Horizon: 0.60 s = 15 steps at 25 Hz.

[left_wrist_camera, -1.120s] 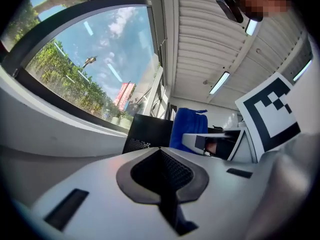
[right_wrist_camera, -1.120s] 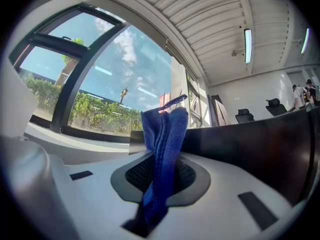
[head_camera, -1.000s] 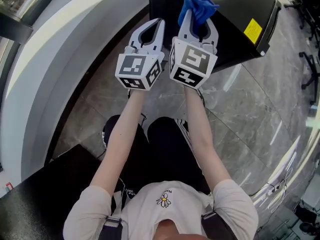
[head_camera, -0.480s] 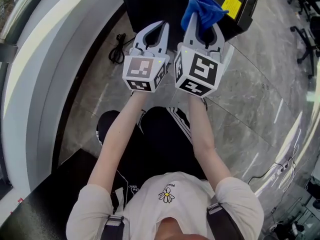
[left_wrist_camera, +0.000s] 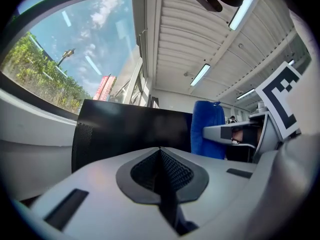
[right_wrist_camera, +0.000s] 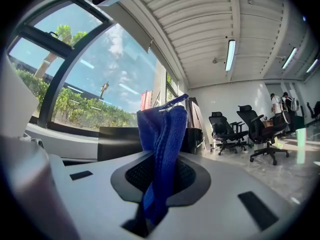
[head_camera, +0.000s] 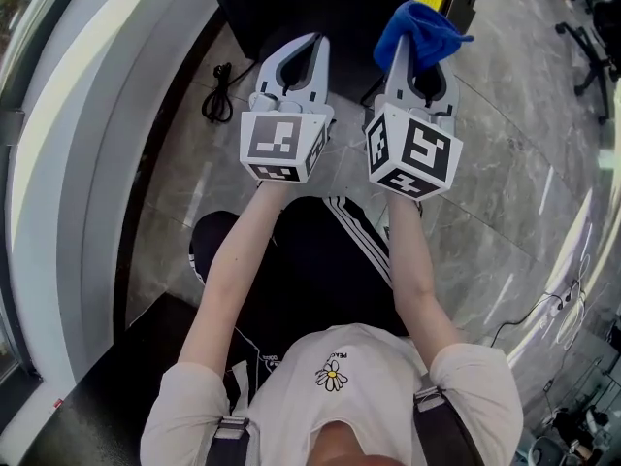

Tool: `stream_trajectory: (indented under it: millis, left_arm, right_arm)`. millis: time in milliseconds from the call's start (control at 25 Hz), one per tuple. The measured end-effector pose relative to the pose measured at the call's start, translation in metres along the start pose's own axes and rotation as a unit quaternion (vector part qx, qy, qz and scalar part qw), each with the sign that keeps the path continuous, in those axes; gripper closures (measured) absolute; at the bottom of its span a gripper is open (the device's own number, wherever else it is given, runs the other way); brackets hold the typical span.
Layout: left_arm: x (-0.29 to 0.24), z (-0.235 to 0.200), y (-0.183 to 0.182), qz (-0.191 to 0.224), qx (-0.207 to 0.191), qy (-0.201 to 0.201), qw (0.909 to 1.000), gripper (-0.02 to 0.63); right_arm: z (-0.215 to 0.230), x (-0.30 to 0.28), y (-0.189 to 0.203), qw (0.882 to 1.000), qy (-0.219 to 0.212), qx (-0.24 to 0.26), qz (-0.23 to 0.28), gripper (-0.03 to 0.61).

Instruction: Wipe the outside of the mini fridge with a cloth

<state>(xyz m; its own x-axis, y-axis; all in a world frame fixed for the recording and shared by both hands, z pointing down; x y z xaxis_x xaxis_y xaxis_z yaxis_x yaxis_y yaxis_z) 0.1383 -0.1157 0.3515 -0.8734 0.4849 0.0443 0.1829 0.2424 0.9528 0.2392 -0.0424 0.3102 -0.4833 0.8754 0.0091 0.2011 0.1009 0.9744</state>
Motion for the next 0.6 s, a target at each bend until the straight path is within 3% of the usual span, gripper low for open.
stream_trajectory:
  millis: [360,600]
  left_arm:
    - [-0.008,0.038,0.002,0.000,-0.044,0.044,0.9981,0.609]
    - [-0.003,0.025,-0.013,0.042,-0.077,0.055,0.9946,0.609]
  right_arm:
    - [0.032,0.010,0.016,0.999,0.033,-0.018,-0.015,0.506]
    - [0.042,0.016,0.022,0.997,0.051,-0.060,-0.024,0.506]
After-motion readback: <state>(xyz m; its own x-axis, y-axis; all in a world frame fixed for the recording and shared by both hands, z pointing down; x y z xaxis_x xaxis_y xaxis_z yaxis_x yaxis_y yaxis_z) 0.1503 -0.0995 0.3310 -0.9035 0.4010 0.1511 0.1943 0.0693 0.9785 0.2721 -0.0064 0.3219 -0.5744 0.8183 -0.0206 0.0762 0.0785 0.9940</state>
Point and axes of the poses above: the fingertips, and each gripper's own axes: x backward along the fingers, z to its right, y out of its underside, the point moved 2 cm from there along x, backward along the fingers, and after that the axes turned 11 degrees about x, right-handed, at the moved point
